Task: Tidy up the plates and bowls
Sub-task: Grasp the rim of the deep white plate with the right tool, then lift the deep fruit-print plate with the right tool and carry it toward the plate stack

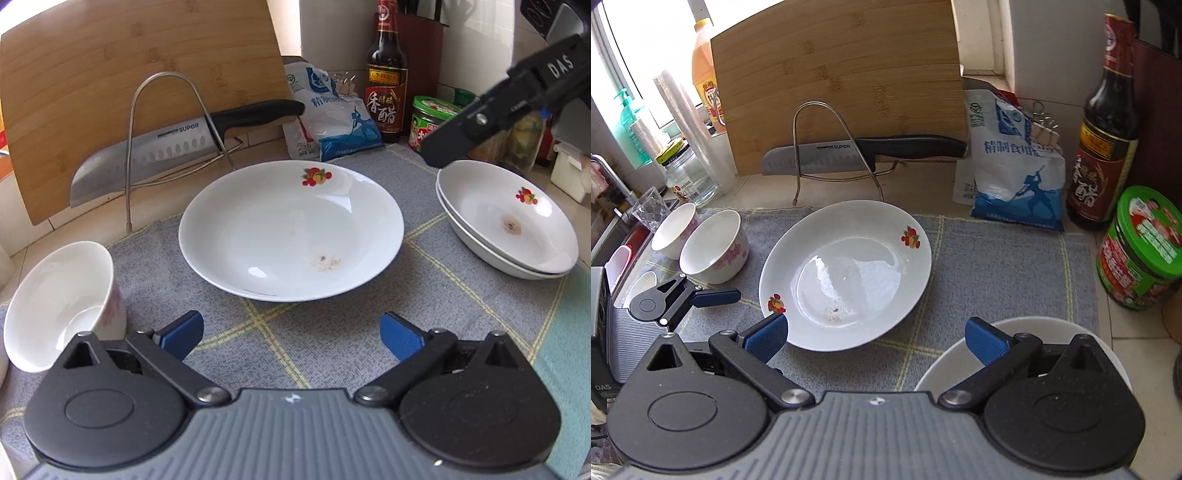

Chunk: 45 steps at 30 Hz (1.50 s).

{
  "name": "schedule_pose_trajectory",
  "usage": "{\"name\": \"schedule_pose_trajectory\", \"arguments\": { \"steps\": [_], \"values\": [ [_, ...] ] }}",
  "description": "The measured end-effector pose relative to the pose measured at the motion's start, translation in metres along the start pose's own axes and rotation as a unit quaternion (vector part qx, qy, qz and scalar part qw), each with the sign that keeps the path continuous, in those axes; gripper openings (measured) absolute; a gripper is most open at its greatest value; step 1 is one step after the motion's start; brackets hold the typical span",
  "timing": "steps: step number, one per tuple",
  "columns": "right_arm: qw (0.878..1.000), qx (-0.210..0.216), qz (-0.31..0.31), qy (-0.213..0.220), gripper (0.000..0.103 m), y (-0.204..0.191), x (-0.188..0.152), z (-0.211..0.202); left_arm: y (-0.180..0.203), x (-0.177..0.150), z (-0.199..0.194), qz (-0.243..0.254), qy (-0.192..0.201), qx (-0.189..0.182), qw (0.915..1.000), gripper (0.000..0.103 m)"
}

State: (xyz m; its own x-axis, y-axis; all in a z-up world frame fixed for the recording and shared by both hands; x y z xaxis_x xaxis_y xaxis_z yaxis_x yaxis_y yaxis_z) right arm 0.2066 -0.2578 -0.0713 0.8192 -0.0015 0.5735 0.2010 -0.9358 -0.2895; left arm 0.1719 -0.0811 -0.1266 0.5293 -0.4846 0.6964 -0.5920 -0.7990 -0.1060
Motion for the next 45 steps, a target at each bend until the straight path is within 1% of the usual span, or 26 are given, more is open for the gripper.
{"name": "schedule_pose_trajectory", "arguments": {
  "steps": [4,7,13,20,28,36,45],
  "values": [
    [0.999,0.012,-0.022,-0.029,0.103,0.004,0.017,0.034,0.0,0.0,0.015,-0.018,-0.011,0.003,0.9998,0.101],
    [0.998,0.013,-0.035,-0.052,0.103,0.004,0.023,0.055,-0.003,-0.002,0.023,-0.032,-0.02,0.004,0.9993,0.102],
    [0.995,0.023,-0.046,-0.083,0.103,0.007,0.031,0.086,-0.003,0.003,0.027,-0.032,-0.006,0.007,0.9995,0.102],
    [0.991,0.038,-0.066,-0.107,0.103,0.006,0.043,0.111,-0.006,0.005,0.03,-0.024,0.012,0.001,0.9997,0.102],
    [0.988,0.051,-0.078,-0.122,0.103,0.0,0.053,0.133,-0.01,0.009,0.034,-0.02,0.019,-0.003,0.9996,0.102],
    [0.986,0.072,-0.09,-0.122,0.103,0.0,0.064,0.14,-0.008,0.011,0.035,0.007,0.03,-0.004,0.9995,0.102],
    [0.984,0.092,-0.095,-0.123,0.103,-0.002,0.072,0.145,-0.009,0.012,0.036,0.006,0.028,-0.004,0.9996,0.102]
  ]
}}
Point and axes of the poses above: each gripper's, at about its wrist camera, not at the fingertips, and z roughly the way its jaws point, y to its right, x to its top, the point moved 3 cm from there along z, roughly the way its jaws point, and after that the axes turned 5 degrees about z, right-handed, at the moved point
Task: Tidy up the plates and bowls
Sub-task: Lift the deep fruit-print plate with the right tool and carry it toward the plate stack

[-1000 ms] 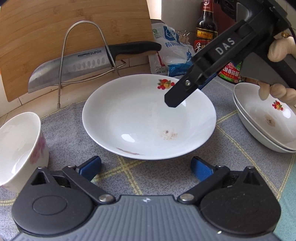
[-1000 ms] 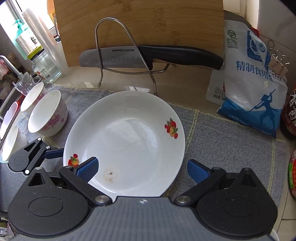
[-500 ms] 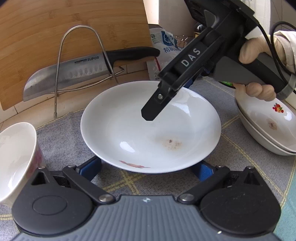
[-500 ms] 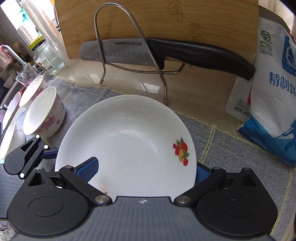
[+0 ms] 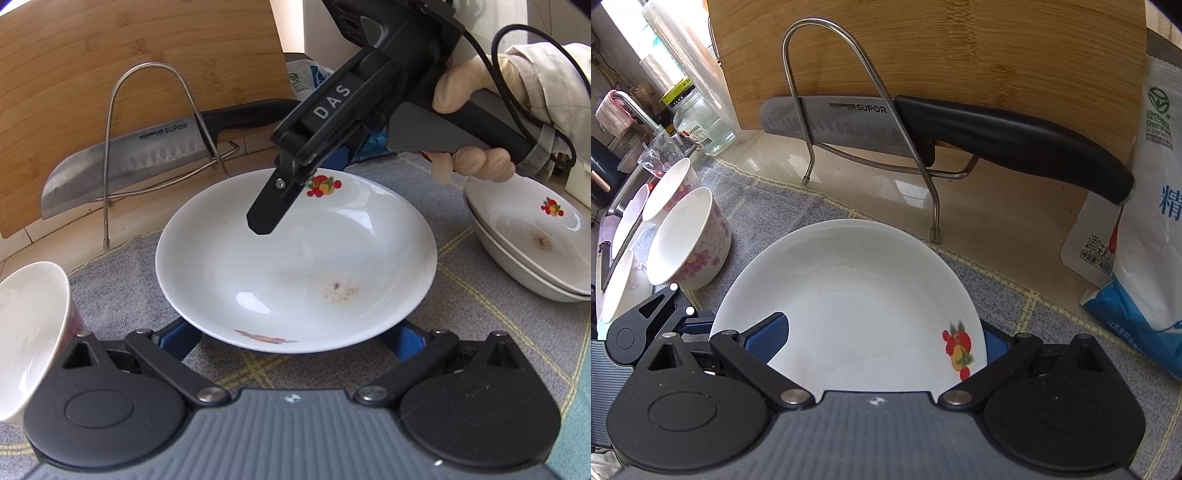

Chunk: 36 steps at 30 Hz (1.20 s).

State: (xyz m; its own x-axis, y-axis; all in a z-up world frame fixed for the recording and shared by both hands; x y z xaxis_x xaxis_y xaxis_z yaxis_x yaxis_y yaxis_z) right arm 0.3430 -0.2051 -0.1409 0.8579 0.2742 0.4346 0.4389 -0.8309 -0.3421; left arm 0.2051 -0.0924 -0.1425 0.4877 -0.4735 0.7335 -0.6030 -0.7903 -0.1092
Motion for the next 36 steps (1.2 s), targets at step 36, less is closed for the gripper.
{"name": "schedule_pose_trajectory", "arguments": {
  "steps": [36],
  "values": [
    [0.999,0.016,-0.01,0.026,0.103,-0.05,-0.032,-0.045,0.005,-0.002,-0.058,0.025,-0.004,0.008,0.9996,0.101]
  ]
}}
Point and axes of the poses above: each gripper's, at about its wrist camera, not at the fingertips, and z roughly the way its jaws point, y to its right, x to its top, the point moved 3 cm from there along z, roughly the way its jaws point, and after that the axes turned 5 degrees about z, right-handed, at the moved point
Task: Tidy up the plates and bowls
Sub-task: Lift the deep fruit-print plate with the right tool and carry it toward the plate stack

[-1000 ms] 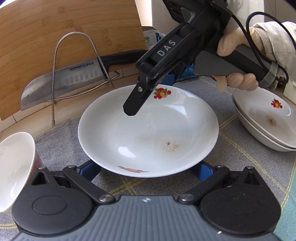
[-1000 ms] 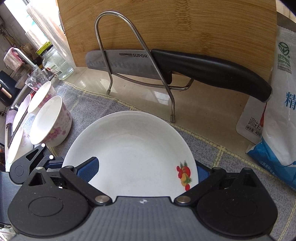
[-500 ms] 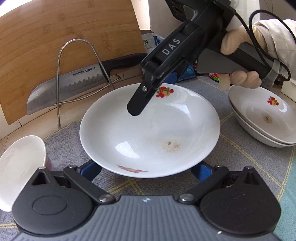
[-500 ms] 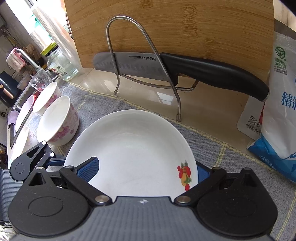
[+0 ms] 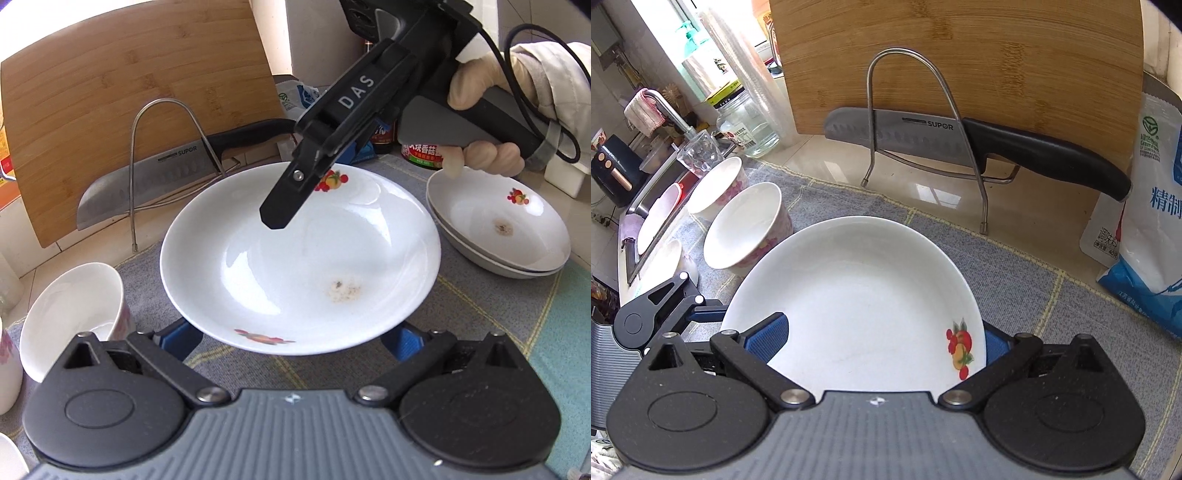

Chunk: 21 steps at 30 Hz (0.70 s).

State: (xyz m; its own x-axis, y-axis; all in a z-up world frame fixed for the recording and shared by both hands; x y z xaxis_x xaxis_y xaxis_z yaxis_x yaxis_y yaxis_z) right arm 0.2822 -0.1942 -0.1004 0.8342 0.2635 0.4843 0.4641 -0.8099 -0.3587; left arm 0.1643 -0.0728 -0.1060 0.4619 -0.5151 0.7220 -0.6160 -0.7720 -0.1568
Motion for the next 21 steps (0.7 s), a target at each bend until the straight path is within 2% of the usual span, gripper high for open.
{"name": "schedule_pose_trajectory", "arguments": {
  "steps": [8,21],
  "values": [
    [1.0,0.005,0.006,0.009,0.103,-0.025,-0.024,-0.017,0.012,-0.007,-0.032,0.009,0.001,-0.002,1.0,0.101],
    [0.999,0.0,0.02,0.028,0.103,-0.053,-0.075,-0.052,0.041,-0.018,-0.076,0.029,0.0,-0.027,0.9992,0.101]
  ]
}}
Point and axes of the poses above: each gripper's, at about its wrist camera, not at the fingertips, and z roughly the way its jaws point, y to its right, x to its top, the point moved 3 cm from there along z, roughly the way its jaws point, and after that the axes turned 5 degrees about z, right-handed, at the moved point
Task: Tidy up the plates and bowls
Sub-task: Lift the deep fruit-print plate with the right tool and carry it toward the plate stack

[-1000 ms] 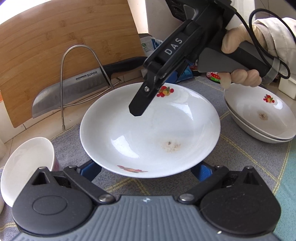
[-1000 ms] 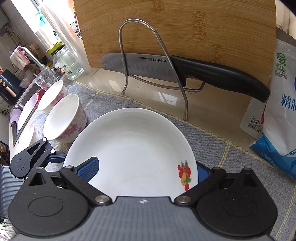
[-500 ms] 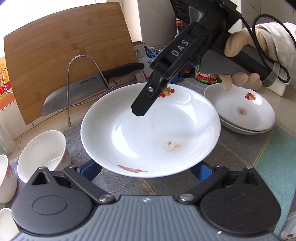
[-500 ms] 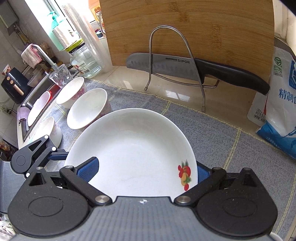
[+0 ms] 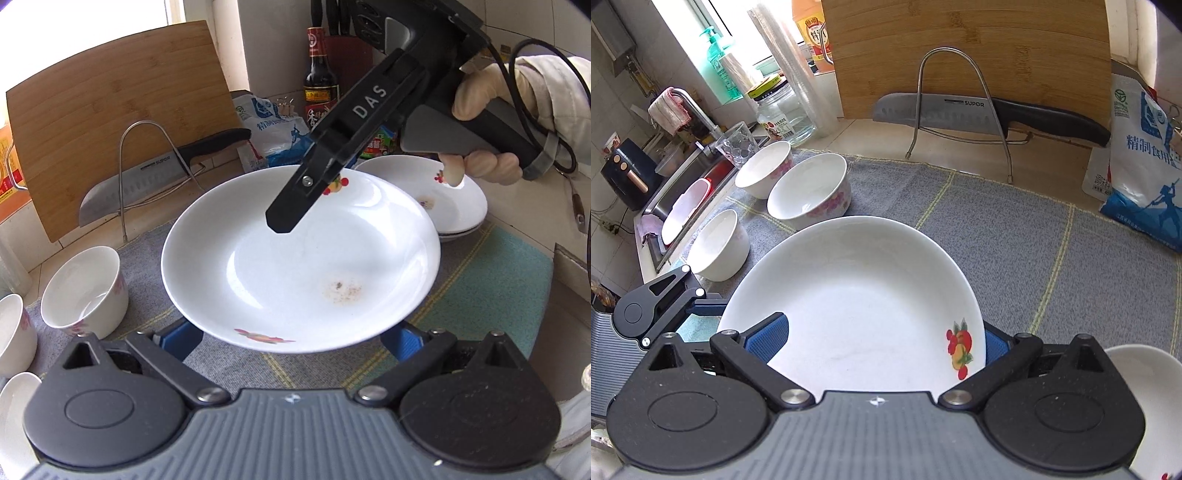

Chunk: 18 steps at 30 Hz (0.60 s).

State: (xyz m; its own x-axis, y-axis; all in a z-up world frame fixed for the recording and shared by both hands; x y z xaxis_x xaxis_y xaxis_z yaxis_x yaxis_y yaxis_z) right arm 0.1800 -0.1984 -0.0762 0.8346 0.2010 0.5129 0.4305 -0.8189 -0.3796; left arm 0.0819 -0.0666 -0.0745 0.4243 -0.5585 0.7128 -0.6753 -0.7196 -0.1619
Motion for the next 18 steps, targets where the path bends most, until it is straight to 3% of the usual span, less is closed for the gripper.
{"name": "schedule_pose_trajectory", "arguments": {
  "steps": [8,18],
  "values": [
    [1.0,-0.019,0.02,0.013,0.103,0.01,-0.028,-0.028,0.025,0.009,-0.008,0.02,0.01,-0.027,0.9994,0.101],
    [0.996,-0.053,0.056,0.033,0.103,0.047,-0.056,-0.067,0.053,0.031,0.014,0.055,0.021,-0.068,0.9959,0.101]
  ]
}}
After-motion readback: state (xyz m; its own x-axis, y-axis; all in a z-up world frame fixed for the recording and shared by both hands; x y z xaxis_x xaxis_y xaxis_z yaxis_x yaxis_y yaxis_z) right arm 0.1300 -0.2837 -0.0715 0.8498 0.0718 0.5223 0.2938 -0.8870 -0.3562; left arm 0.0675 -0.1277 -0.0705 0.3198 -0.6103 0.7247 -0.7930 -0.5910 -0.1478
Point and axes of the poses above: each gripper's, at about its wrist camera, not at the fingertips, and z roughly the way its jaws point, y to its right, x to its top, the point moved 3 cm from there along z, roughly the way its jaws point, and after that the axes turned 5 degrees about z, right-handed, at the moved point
